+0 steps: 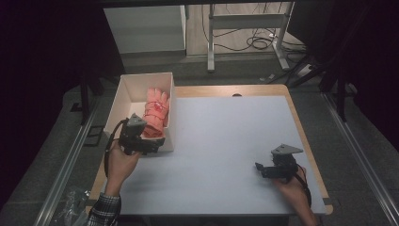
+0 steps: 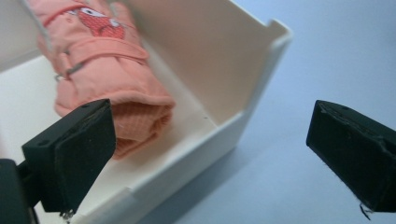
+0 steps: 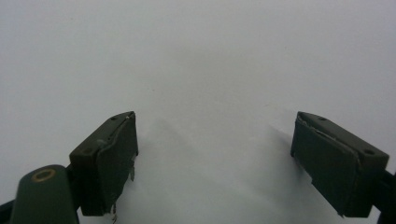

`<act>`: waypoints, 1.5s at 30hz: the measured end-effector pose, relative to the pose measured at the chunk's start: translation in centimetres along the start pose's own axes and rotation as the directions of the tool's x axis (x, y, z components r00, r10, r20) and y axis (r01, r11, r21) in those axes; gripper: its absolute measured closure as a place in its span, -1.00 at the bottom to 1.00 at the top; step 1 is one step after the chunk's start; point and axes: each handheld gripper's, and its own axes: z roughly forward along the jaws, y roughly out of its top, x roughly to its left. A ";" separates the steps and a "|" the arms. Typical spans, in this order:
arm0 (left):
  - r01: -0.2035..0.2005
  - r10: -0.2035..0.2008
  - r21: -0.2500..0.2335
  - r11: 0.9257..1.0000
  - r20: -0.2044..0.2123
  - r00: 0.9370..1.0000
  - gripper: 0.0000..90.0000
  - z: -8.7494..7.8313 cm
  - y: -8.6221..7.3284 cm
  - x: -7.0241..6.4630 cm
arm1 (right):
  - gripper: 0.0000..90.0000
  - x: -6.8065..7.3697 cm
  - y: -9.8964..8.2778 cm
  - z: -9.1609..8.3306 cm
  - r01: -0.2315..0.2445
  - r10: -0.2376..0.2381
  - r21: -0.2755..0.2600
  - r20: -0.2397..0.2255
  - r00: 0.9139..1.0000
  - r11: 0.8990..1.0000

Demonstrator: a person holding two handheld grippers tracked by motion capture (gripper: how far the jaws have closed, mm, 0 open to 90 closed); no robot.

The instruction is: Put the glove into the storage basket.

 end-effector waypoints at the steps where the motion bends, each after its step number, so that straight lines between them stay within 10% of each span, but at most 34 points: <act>1: -0.002 0.002 -0.003 1.000 0.005 1.000 -0.96 -0.1 -0.2 -0.3 | -0.67 0.0 0.0 0.0 -0.001 0.001 0.000 0.000 1.000 1.000; 21: -0.080 0.083 -0.030 0.996 0.157 0.984 -0.95 1.5 -2.3 -6.3 | -0.67 0.0 0.0 0.0 0.001 -0.001 -0.001 0.000 1.000 1.000; 45: -0.136 0.128 0.019 0.990 0.233 0.964 -0.95 8.0 -5.6 -9.2 | -0.67 0.0 0.0 0.0 0.001 -0.001 -0.001 0.000 1.000 1.000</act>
